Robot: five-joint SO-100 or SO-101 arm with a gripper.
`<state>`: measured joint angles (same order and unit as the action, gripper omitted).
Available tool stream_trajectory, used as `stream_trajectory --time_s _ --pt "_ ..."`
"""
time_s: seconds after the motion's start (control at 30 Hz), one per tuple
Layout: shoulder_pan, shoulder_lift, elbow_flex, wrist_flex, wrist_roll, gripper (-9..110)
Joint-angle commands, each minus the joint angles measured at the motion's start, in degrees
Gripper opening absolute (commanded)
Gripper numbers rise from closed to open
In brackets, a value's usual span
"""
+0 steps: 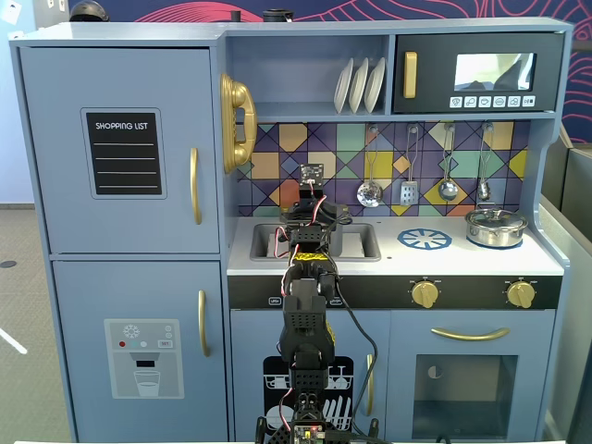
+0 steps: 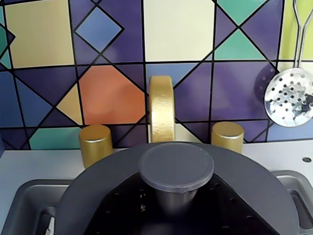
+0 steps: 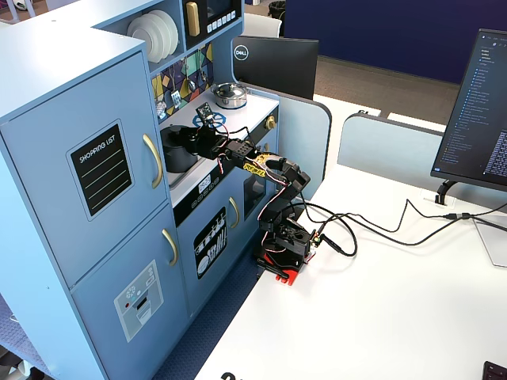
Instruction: Pick up the lid from the counter and put it on the gray recipient
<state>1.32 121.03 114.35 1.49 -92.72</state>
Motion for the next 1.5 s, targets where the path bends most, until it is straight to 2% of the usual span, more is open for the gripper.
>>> stream_trajectory --time_s 0.0,0.03,0.1,0.53,0.73,0.87,1.03,1.2,1.47 --pt "0.26 1.85 0.18 -0.88 0.0 18" --pt "0.7 2.11 0.18 -0.44 -0.35 24" --pt "0.97 3.25 0.7 0.53 -0.7 29" --pt "4.66 12.13 0.53 0.97 -4.04 32" --pt "2.9 28.3 4.75 18.28 -2.64 28" --pt "1.85 39.46 14.41 27.6 -3.34 22" --pt "2.29 49.39 24.26 41.66 4.39 13" --pt "0.35 54.84 29.71 54.67 3.69 1" --pt "-0.53 61.0 34.8 62.4 3.34 0"
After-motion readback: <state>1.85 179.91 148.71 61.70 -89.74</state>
